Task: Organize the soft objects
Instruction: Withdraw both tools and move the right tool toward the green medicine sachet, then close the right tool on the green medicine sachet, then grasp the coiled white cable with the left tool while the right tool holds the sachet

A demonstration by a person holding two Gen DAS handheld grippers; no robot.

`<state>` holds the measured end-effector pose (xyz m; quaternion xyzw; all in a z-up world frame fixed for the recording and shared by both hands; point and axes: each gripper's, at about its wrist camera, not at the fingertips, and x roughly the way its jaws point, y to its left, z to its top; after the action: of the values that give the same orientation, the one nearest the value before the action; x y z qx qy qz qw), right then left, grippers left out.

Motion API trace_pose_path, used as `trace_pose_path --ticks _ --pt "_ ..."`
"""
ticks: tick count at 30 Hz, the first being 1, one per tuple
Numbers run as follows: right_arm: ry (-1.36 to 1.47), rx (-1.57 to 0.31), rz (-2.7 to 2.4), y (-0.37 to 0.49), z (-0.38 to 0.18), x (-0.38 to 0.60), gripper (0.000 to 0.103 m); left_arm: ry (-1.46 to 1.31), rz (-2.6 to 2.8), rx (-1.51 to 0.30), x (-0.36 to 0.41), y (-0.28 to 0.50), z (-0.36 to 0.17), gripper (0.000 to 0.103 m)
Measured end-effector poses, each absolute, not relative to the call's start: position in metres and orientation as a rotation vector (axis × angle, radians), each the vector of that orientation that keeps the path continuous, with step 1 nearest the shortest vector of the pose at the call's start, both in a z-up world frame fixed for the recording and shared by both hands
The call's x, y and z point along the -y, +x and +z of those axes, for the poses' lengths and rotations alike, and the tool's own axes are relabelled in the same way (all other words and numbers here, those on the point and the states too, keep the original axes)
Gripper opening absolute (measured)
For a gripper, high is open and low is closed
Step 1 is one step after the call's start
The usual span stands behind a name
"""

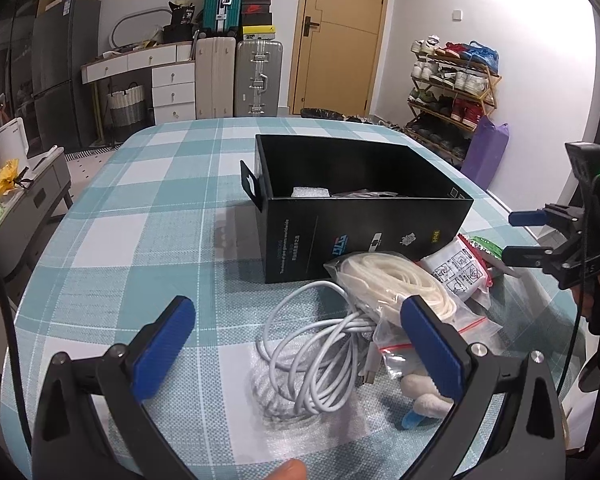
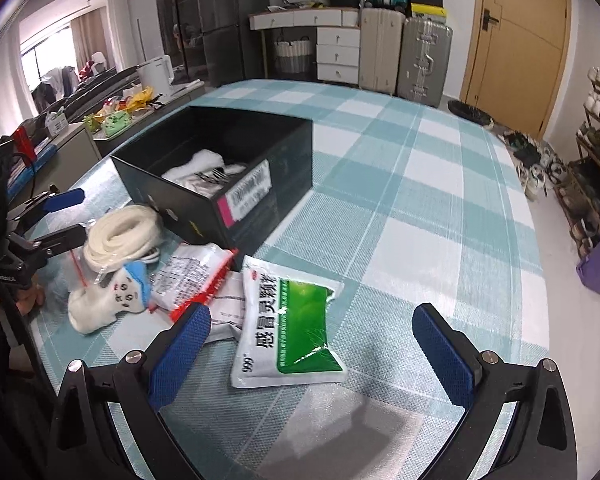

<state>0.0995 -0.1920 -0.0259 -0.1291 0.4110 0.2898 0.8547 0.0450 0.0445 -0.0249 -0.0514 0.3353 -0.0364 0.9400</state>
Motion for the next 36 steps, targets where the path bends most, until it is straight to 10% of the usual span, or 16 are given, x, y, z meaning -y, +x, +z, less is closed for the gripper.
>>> trace_pose_path --ticks 6,22,36 --pt "-0.216 -0.925 0.589 0.113 -0.041 0.195 0.099 -0.109 -0.076 -0.688 -0.045 0.046 -0.026 0.103" --pt "-0.182 -0.956 0.675 0.114 -0.047 0.186 0.045 -0.105 -0.075 -0.688 -0.045 0.047 -0.027 0.103" --pt "-0.185 -0.805 0.714 0.095 -0.012 0.186 0.042 -0.105 -0.067 -0.689 -0.044 0.045 -0.028 0.103"
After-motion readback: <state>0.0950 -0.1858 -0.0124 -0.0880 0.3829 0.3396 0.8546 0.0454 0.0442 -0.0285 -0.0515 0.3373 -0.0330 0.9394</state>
